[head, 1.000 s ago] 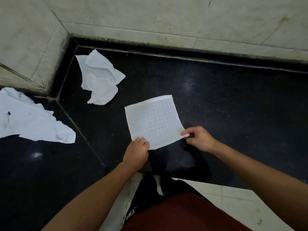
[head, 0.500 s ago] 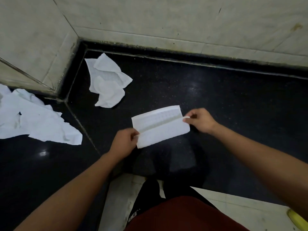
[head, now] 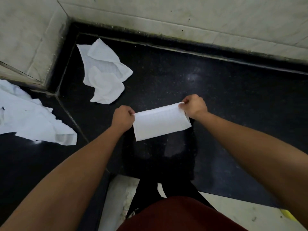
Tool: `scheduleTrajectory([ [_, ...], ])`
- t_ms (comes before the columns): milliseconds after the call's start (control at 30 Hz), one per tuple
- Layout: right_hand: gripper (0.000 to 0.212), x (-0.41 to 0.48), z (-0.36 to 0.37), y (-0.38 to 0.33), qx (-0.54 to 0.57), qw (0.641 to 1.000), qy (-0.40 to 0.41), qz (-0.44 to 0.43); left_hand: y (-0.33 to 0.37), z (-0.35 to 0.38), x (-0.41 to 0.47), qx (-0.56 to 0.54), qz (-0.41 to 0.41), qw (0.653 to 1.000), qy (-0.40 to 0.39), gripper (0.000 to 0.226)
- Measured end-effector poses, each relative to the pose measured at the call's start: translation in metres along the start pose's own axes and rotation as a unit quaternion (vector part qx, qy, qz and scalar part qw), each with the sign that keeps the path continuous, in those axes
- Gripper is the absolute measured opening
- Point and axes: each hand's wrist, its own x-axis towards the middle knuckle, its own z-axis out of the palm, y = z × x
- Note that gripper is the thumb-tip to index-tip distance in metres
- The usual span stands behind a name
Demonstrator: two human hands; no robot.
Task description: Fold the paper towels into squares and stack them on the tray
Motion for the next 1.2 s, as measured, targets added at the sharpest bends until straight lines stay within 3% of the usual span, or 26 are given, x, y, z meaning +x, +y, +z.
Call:
scheduleTrajectory([
  [133,0.016,-0.002,0.003,-0.002,-0.043,0.999,0.014,-0.004,-0.001,0.003,0.004,-0.007,-0.017,1.0,-0.006,0.009],
  [233,0.024,-0.005,0.001,-0.003,-0.09,0.996,0.024,-0.007,0.002,0.004,0.001,0.024,-0.002,1.0,0.001,0.018],
  [367,0.038,-0.015,-0.006,0.004,-0.105,0.994,0.034,-0.01,0.012,0.009,-0.019,0.074,0.082,0.993,0.049,0.02],
  [533,0.033,-0.039,0.0,0.023,-0.068,0.998,-0.003,0.005,0.013,0.029,-0.057,0.103,0.179,0.979,-0.007,0.008],
  [667,0.022,-0.048,0.003,0.038,-0.06,0.998,0.001,0.003,-0.005,0.043,-0.07,0.127,0.162,0.977,-0.056,0.009],
  [1000,0.025,-0.054,0.005,0.047,-0.115,0.992,0.049,-0.023,-0.013,0.046,-0.077,0.114,0.16,0.979,-0.058,0.009],
  [1067,0.022,-0.056,0.003,0.048,-0.12,0.988,0.079,-0.064,-0.012,0.044,-0.076,0.13,0.178,0.974,-0.048,0.012],
  [1200,0.031,-0.065,0.011,0.039,-0.157,0.953,0.095,-0.24,-0.005,0.038,-0.07,0.178,0.239,0.955,0.008,0.021],
])
